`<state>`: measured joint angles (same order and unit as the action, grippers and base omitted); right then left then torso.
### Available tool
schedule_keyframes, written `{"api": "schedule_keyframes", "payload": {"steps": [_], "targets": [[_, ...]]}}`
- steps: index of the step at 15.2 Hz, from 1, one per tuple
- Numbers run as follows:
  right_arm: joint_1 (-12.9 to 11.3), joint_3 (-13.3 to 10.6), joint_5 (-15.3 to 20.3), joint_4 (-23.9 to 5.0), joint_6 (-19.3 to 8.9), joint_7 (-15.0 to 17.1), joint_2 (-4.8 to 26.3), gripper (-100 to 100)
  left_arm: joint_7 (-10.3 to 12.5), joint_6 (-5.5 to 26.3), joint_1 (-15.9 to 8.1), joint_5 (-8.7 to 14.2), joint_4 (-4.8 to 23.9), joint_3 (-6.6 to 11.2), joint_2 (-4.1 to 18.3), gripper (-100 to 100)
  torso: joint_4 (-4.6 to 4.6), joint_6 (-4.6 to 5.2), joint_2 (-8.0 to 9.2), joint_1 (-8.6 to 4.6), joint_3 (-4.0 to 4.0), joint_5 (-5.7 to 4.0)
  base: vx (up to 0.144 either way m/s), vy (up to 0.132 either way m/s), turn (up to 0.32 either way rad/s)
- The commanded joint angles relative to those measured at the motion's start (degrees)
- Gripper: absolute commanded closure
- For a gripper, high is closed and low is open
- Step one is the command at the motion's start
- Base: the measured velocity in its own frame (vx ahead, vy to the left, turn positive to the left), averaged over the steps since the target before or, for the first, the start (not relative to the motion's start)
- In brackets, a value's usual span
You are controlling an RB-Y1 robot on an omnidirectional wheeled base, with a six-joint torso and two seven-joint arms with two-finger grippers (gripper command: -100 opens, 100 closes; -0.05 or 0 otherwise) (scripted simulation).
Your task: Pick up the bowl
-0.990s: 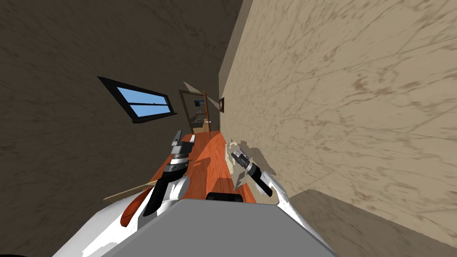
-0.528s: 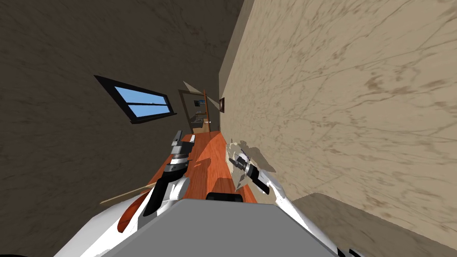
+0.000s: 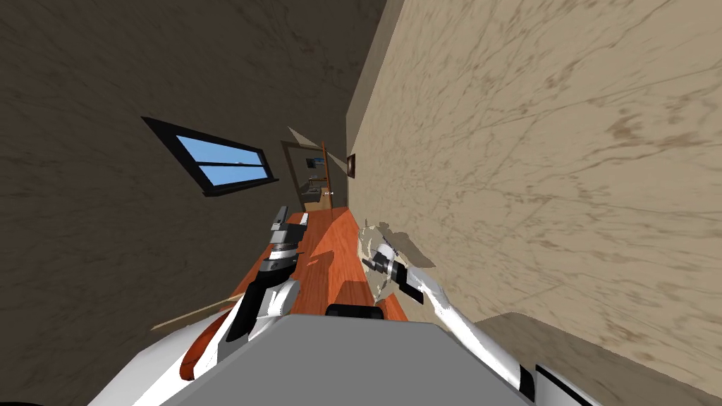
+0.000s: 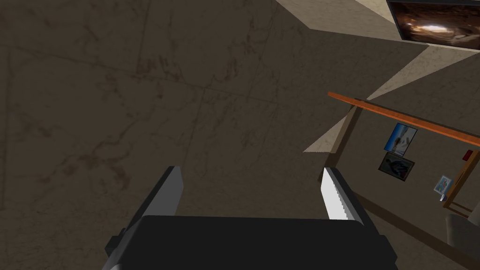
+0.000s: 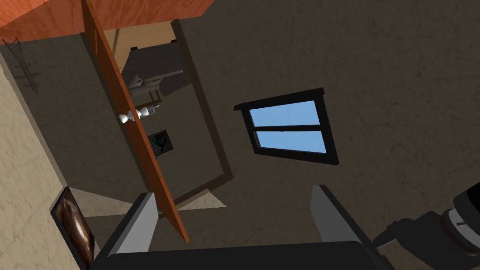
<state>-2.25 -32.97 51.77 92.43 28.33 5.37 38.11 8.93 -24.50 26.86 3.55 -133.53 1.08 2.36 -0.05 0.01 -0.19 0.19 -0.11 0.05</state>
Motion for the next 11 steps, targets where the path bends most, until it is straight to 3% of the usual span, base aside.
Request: {"api": "schedule_keyframes", "payload": {"steps": [1,3,4,6,7,9,10,11], "targets": [[-2.35,-2.44,2.86,-2.86,0.14,1.01,1.53,-100,0.00,0.00,0.00,0.00,0.00,0.00,0.00,0,0.00,0.00,0.00,0.00,0.00,0.00,0.035,0.051,-0.013],[-2.35,-2.44,4.32,-3.28,0.14,1.01,1.53,-100,0.00,0.00,0.00,0.00,0.00,0.00,0.00,0,0.00,0.00,-0.01,0.03,0.00,0.00,0.039,0.055,-0.008],[-4.24,-4.54,6.19,-5.21,0.23,1.80,2.77,-100,0.00,0.00,0.00,0.00,0.00,0.00,0.00,0,0.00,-0.01,0.00,0.01,0.00,0.00,0.046,0.056,-0.012],[-4.24,-4.54,7.73,-5.96,0.23,1.80,2.77,-100,0.00,0.00,0.00,0.00,0.00,0.00,0.00,0,-0.01,0.00,-0.05,0.04,-0.03,0.00,0.047,0.050,-0.006],[-6.09,-6.64,9.68,-8.43,0.32,2.57,3.95,-100,0.00,0.00,0.00,0.00,0.00,0.00,0.00,0,-0.01,0.00,-0.03,0.00,-0.02,0.00,0.042,0.049,-0.011],[-6.09,-6.64,11.09,-8.62,0.32,2.57,3.95,-100,0.00,0.00,0.00,0.00,0.00,0.00,0.00,0,-0.01,0.00,-0.04,0.02,-0.02,0.01,0.040,0.050,-0.011],[-7.89,-8.72,13.04,-11.06,0.42,3.34,5.06,-100,0.00,0.00,0.00,0.00,0.00,0.00,0.00,0,0.00,0.01,0.00,-0.01,0.00,0.00,0.020,0.032,-0.088],[-7.89,-8.72,14.13,-11.23,0.42,3.34,5.06,-100,0.00,0.00,0.00,0.00,0.00,0.00,0.00,0,0.01,0.01,0.03,-0.05,0.01,-0.01,0.019,0.035,-0.069]]}}
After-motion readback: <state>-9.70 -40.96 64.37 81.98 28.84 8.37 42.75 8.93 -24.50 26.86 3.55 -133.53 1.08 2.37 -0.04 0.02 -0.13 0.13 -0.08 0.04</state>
